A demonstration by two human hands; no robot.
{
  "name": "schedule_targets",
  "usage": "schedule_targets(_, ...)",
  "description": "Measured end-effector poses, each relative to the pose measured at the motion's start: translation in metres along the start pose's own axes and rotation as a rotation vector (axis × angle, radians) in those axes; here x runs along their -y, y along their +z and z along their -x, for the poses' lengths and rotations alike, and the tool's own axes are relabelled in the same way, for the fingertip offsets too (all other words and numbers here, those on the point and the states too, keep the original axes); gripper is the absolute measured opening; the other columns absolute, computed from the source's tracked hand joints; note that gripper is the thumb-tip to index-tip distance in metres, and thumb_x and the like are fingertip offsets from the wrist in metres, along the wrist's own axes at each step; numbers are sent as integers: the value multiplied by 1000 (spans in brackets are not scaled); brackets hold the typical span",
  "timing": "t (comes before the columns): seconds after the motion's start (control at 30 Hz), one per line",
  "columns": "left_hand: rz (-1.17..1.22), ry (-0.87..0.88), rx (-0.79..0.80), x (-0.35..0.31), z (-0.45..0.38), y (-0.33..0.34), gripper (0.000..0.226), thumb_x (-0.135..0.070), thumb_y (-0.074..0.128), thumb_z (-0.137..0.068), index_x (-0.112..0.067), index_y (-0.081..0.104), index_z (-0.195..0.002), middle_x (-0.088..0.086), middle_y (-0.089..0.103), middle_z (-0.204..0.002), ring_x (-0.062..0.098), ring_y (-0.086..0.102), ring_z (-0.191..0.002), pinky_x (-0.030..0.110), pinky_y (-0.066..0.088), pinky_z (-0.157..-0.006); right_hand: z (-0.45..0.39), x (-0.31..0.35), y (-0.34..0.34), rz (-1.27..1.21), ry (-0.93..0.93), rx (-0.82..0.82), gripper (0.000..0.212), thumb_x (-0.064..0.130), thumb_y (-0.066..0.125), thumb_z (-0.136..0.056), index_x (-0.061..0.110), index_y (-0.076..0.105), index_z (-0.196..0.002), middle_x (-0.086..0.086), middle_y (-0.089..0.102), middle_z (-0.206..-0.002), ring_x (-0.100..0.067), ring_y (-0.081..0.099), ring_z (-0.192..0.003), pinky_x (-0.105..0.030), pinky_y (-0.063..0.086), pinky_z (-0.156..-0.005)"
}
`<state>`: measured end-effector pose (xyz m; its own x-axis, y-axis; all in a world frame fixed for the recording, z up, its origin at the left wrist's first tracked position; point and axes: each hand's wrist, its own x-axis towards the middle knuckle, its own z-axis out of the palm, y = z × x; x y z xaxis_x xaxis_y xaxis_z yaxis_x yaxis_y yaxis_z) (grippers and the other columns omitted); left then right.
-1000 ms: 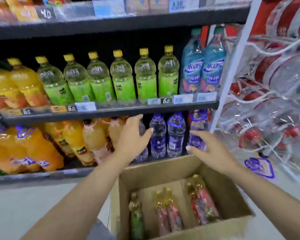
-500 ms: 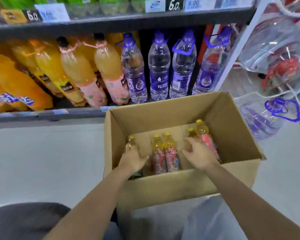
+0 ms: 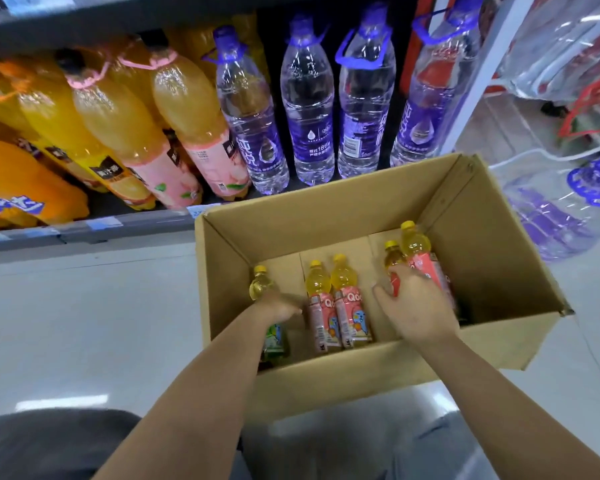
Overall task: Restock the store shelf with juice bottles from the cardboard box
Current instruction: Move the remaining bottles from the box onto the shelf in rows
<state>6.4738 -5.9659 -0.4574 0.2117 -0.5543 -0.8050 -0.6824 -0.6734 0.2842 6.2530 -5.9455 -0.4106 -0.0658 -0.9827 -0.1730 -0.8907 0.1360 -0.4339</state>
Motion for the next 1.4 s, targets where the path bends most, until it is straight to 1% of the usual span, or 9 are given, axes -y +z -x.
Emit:
schedule_targets(0.17, 136, -148, -159, 5, -18, 9, 74, -22, 67, -84, 0, 28, -144, 17, 40, -144, 31, 47, -126, 35, 42, -100, -2, 3, 1, -4, 5, -32, 41, 44, 53, -88, 18, 58, -120, -9, 66, -110, -30, 61, -102, -33, 47, -73)
schedule_targets(0.27, 133, -149, -59, 6, -34, 6, 53, -29, 60, -90, -3, 46, -134, 16, 50, -136, 32, 52, -121, 38, 43, -104, -2, 4, 1, -4, 5, -58, 41, 44, 53, -88, 19, 58, -120, -7, 67, -109, -28, 62, -101, -31, 46, -73)
schedule_targets(0.47, 84, -124, 98, 6, -35, 34, 56, -33, 56, -94, -4, 40, -139, 16, 42, -145, 32, 42, -131, 36, 38, -102, -5, 5, 3, 46, -8, -49, 40, 46, 52, -89, 19, 59, -117, -7, 69, -104, -27, 64, -96, -30, 47, -71)
schedule_targets(0.6, 169, -134, 35, 7, -36, 25, 42, -25, 68, -86, -7, 55, -121, 15, 56, -129, 31, 53, -118, 36, 42, -81, -13, 7, 6, 12, 32, -58, 42, 47, 52, -88, 19, 60, -117, -5, 69, -107, -27, 63, -100, -32, 48, -74)
schedule_targets(0.73, 260, -49, -24, 5, -29, 9, 14, -24, 72, -82, -19, 61, -88, 5, 65, -101, 25, 59, -96, 36, 46, -83, -22, 11, 4, -5, 67, 10, 45, 50, 51, -88, 20, 58, -121, -5, 68, -111, -28, 62, -103, -33, 48, -77)
schedule_targets(0.8, 266, -5, -40, 3, -21, 4, 18, -28, 72, -81, -24, 56, -74, -2, 59, -79, 18, 55, -79, 34, 48, -80, -23, 11, 3, -14, 86, 35, 46, 51, 51, -87, 21, 57, -122, -5, 68, -112, -28, 62, -104, -33, 48, -80)
schedule_targets(1.03, 220, 68, -151, 11, 14, 0, 40, -40, 76, -70, -11, 66, -96, 6, 68, -87, 21, 64, -80, 32, 52, -76, -32, 15, -1, -111, 110, 51, 45, 56, 52, -85, 23, 63, -114, 0, 70, -108, -25, 62, -106, -30, 44, -82)
schedule_targets(1.2, 213, 121, -245, 29, 35, 5, 71, -37, 79, -71, -3, 42, -121, 11, 62, -111, 29, 62, -103, 39, 52, -87, -33, 2, 4, -17, 99, 400, 44, 44, 55, -89, 16, 59, -123, -2, 62, -124, -25, 54, -119, -28, 39, -91)
schedule_targets(1.4, 290, 158, -297, 36, 34, 7, 65, -36, 77, -75, -3, 41, -118, 11, 62, -112, 28, 61, -104, 34, 49, -84, -65, 4, 38, 247, 173, 713, 30, 40, 56, -88, 13, 61, -100, -12, 60, -101, -26, 57, -91, -25, 38, -66)
